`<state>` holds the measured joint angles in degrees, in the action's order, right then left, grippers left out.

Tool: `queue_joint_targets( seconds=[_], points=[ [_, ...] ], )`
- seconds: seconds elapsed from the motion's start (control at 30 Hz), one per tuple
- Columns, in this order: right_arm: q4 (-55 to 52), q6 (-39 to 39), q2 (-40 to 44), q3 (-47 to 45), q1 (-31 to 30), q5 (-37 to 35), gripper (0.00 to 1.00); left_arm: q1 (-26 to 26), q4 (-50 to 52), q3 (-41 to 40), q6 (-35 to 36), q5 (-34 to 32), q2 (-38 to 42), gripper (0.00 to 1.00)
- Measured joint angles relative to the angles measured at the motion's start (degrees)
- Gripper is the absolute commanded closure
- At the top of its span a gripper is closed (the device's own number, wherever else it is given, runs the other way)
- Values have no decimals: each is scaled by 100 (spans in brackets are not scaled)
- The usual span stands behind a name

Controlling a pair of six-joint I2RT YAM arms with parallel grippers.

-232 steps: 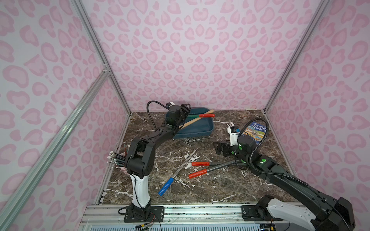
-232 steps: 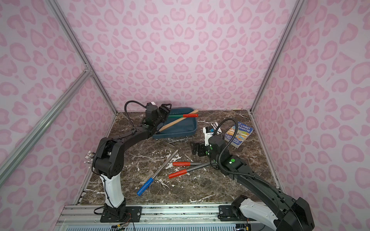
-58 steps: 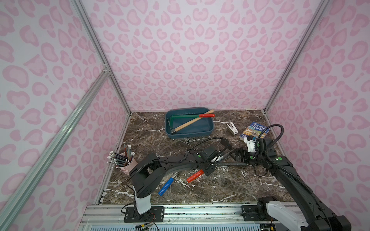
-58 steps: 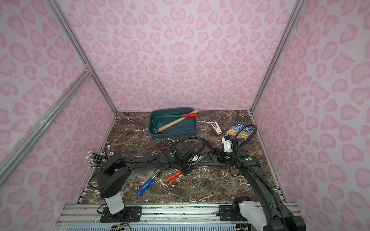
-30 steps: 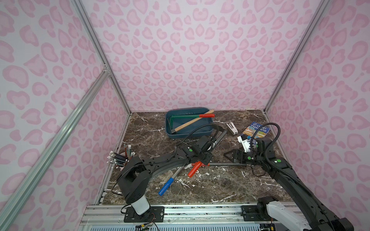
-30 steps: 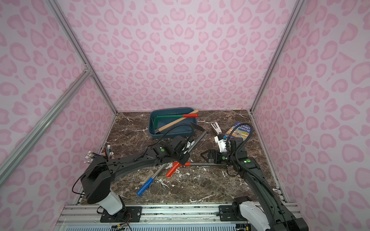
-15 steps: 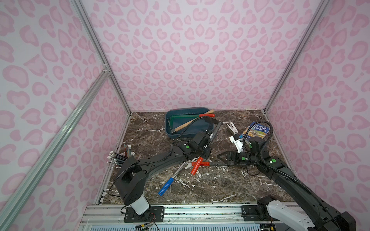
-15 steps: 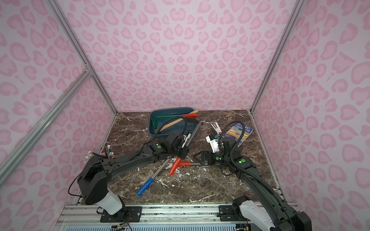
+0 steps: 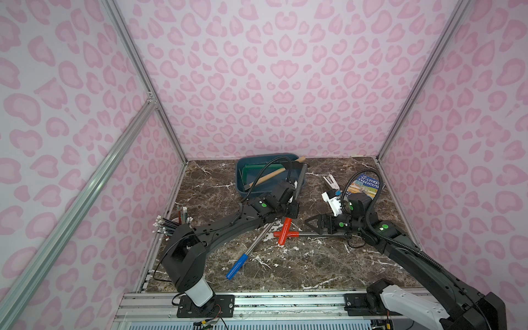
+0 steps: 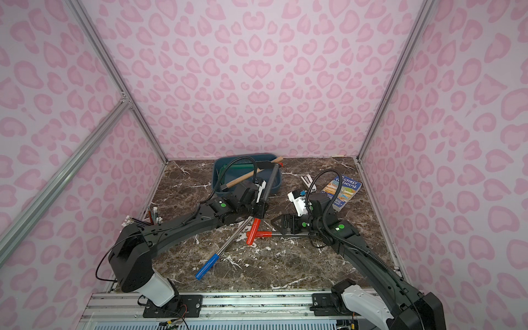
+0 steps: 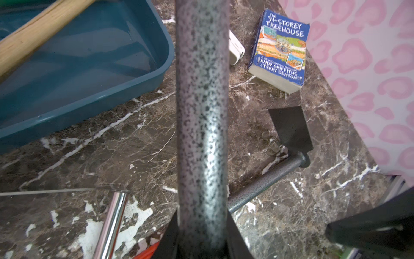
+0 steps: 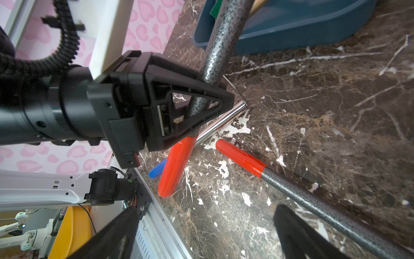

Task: Put the small hoe into the storage box
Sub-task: Pick up the hoe from the center of the board.

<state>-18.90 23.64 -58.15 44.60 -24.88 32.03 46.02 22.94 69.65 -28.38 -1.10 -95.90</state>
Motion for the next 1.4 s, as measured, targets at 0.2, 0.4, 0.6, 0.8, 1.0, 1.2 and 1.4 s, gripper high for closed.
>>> queue_joint_targets(
  seconds=[0.2, 0.4, 0.6, 0.8, 1.0, 1.2, 1.4],
  points=[
    [-11, 11, -13, 107, -61, -151, 1, -17, -118, 247, -511, 76, -197, 96],
    [-9, 39, -22, 192, -68, -302, 1, -37, -354, 358, -940, 90, -216, 96],
    [-48, 42, -17, 225, -85, -428, 1, -59, -588, 367, -1386, 68, -216, 96],
    [-90, 103, 63, 258, -87, -546, 1, -59, -935, 319, -1952, 37, -184, 96],
    [-96, 184, 136, 258, -87, -616, 1, -59, -1296, 343, -2492, -120, -173, 96],
    [-103, 186, 203, 258, -87, -726, 1, -59, -1589, 525, -3025, -297, -337, 96],
    [-105, 190, 240, 260, -85, -846, 1, -59, -1965, 468, -3467, -472, -396, 96]
  ],
)
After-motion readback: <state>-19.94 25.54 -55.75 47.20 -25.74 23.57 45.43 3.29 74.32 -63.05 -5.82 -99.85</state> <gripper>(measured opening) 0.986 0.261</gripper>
